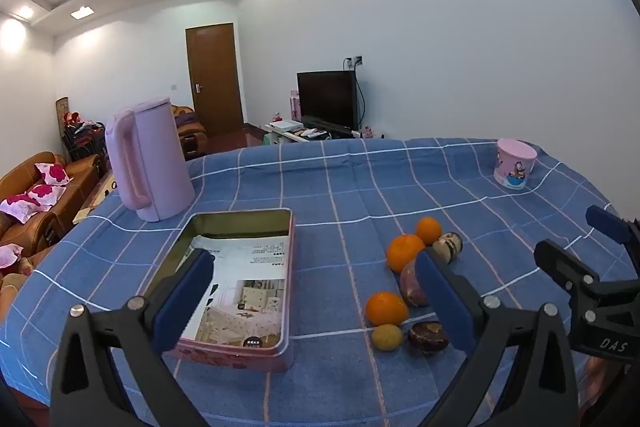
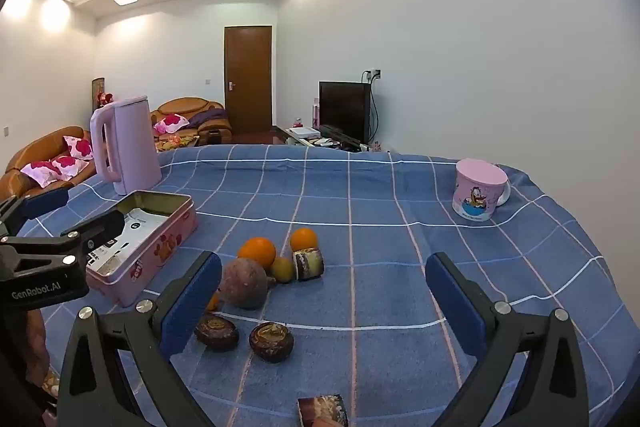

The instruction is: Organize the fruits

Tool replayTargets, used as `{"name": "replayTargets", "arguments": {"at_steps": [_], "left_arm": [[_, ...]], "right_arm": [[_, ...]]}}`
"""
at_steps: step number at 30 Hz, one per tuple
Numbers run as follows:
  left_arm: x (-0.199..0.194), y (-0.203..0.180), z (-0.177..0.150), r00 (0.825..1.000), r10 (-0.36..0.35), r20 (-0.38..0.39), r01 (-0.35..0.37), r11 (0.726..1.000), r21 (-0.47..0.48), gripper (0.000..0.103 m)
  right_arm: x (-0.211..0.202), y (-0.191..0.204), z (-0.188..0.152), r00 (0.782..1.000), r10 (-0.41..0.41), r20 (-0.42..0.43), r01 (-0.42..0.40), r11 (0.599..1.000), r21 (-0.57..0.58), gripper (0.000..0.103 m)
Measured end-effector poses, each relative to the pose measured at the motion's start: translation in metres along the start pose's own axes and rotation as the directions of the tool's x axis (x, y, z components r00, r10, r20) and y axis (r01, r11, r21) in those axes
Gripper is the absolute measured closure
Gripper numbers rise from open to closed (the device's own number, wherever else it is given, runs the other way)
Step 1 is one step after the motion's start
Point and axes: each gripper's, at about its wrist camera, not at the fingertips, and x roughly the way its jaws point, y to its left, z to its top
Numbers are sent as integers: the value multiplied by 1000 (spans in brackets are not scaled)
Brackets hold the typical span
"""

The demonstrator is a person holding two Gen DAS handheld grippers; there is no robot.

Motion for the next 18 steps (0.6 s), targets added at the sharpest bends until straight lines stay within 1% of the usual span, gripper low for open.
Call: {"name": "replayTargets", "arguments": {"at_steps": [1, 2, 3, 5, 6, 8, 10, 18], "left_arm": [[0, -1, 0, 1000, 3, 1, -3, 1000, 4, 0], [-2, -9, -2, 1000, 0, 1, 0, 1000, 27, 0], [2, -8, -2, 1000, -8, -23, 8, 1000, 16, 0], [0, 1, -3, 999, -31, -14, 31, 999, -8, 0], [-2, -4, -2, 1000, -24, -12, 24, 1000, 7, 0], [-7, -1, -3, 1000, -26, -7, 26, 1000, 2, 0], [-1, -6, -5, 999, -25, -23, 25, 1000, 10, 0], [-1, -5, -5, 999, -27, -21, 27, 1000, 9, 0]], "right_arm": [[0, 0, 0, 1000, -1, 1, 1, 1000, 3, 1], [0, -1, 0, 1000, -2, 2, 2, 1000, 2, 1], [0, -1, 0, 1000, -3, 2, 3, 1000, 1, 1], [-2, 0, -1, 1000, -6, 4, 6, 1000, -1, 1], [-5, 2, -1, 1000, -9, 4, 9, 1000, -3, 1], [-5, 2, -4, 1000, -1, 7, 1, 1000, -4, 1], [-6, 1, -4, 1000, 4, 7, -4, 1000, 0, 1], [-6, -1, -7, 1000, 10, 1, -10, 1000, 12, 1]]}}
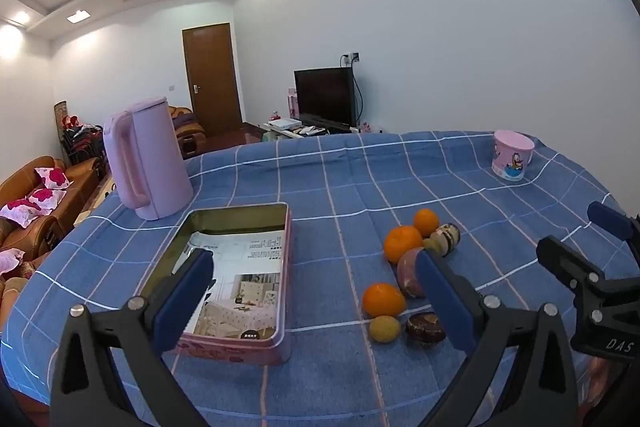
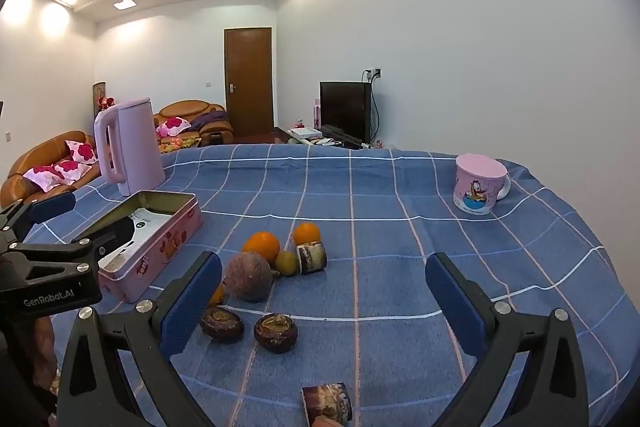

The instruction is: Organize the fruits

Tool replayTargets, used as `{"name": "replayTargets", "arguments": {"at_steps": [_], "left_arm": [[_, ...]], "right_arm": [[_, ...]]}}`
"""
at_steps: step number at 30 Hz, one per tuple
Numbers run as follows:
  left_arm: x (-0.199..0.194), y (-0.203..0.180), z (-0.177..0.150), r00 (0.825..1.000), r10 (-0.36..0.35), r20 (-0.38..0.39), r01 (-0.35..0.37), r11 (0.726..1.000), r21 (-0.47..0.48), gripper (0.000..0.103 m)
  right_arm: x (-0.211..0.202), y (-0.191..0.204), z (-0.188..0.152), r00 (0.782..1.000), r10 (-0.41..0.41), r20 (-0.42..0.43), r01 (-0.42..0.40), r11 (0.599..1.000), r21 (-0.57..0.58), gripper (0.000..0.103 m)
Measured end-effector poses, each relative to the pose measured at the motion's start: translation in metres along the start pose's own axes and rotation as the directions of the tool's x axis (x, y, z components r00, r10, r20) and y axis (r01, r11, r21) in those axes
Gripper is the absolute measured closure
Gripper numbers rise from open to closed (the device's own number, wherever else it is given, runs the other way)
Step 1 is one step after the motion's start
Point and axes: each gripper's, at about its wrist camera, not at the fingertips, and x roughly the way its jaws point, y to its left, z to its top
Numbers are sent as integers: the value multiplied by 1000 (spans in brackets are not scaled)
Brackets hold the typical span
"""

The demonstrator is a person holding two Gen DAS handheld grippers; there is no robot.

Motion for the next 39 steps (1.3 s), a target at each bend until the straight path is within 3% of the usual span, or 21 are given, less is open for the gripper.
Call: {"name": "replayTargets", "arguments": {"at_steps": [39], "left_arm": [[6, 8, -5, 999, 2, -32, -3, 1000, -31, 0]], "right_arm": [[0, 10, -6, 1000, 15, -10, -15, 1000, -12, 1]]}}
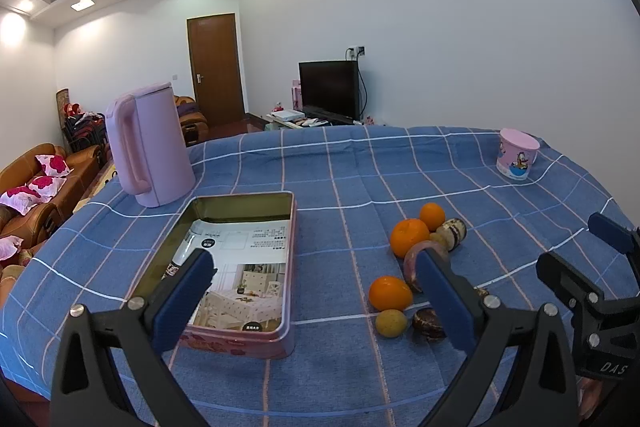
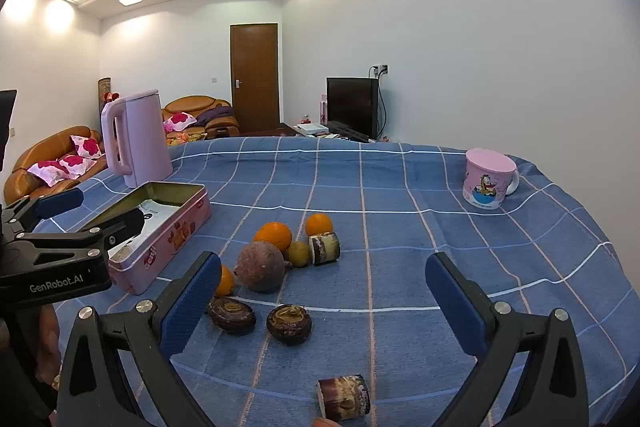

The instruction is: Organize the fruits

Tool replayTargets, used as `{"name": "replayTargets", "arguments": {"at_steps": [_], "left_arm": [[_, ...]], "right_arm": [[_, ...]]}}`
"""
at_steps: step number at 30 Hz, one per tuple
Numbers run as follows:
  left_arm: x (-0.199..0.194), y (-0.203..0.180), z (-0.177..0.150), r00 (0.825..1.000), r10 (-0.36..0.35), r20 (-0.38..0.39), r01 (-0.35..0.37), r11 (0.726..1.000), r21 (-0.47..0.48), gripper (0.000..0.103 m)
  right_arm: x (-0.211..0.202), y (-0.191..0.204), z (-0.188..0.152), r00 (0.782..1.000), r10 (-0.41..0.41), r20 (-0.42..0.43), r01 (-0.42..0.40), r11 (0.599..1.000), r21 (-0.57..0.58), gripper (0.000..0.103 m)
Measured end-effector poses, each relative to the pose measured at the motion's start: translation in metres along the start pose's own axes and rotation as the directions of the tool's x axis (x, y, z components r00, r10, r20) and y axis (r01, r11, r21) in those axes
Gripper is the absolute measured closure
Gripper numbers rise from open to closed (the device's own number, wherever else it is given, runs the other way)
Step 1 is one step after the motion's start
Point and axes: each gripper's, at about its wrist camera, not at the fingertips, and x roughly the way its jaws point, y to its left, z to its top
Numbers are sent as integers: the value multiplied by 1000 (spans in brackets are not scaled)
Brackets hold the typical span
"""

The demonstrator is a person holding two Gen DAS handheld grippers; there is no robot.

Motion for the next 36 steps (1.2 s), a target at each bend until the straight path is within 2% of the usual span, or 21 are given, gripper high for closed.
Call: {"name": "replayTargets", "arguments": {"at_steps": [27, 34, 36], "left_arm": [[4, 0, -4, 1000, -2, -10, 2, 1000, 2, 0], [10, -4, -8, 1000, -3, -29, 3, 1000, 1, 0], [13, -4, -10, 999, -23, -47, 22, 1000, -5, 0]], "right_arm": [[1, 4, -3, 1000, -9, -1, 9, 1000, -18, 1], [2, -1, -7, 1000, -6, -11, 6, 1000, -17, 1], [1, -2, -10, 1000, -11, -13, 11, 1000, -24, 1]]}}
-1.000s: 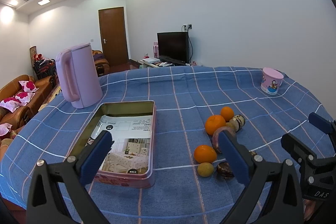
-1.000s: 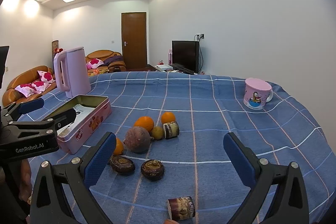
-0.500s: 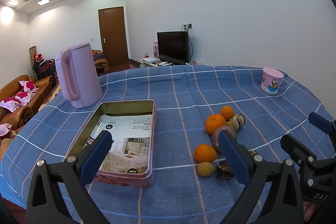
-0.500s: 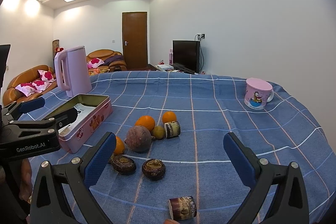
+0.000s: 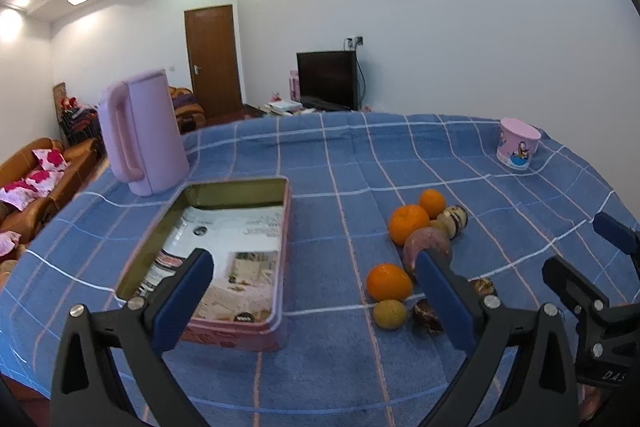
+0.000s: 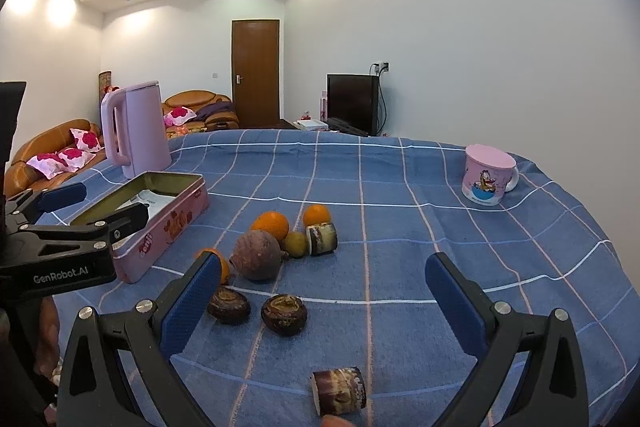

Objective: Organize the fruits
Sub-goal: 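Grasp the dark brown round fruit with left gripper while right grasps the cylindrical cake roll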

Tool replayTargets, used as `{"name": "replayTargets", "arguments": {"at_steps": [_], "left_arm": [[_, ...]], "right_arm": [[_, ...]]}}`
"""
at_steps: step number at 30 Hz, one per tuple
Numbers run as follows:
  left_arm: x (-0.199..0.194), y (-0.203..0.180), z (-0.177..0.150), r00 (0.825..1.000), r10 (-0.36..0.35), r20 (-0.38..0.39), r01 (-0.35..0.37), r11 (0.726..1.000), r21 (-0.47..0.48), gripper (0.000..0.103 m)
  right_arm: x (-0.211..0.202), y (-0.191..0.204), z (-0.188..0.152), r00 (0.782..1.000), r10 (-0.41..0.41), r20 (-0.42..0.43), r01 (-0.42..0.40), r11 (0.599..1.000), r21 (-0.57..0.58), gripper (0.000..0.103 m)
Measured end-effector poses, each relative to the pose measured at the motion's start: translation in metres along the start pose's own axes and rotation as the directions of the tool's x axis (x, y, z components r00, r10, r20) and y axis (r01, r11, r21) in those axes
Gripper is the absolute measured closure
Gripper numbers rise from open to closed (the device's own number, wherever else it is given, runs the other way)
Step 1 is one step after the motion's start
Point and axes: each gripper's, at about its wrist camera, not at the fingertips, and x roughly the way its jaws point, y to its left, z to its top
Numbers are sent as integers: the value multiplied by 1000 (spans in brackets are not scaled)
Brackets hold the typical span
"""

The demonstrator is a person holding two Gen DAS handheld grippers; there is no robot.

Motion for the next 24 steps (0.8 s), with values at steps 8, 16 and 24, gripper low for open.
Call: {"name": "replayTargets", "arguments": {"at_steps": [8, 16, 24], "left_arm": [[13, -11, -21, 997, -47, -65, 49, 998, 25, 1], [14, -42, -31, 985, -140, -97, 148, 985, 84, 16], [28, -65, -38, 966, -200, -164, 220, 969, 110, 41]], "right_arm": [[-2, -12, -32, 999, -20, -47, 19, 1000, -12, 2], [12, -23, -60, 990, 54, -132, -51, 998, 28, 34], [18, -24, -68, 983, 96, -154, -91, 995, 35, 59]]}}
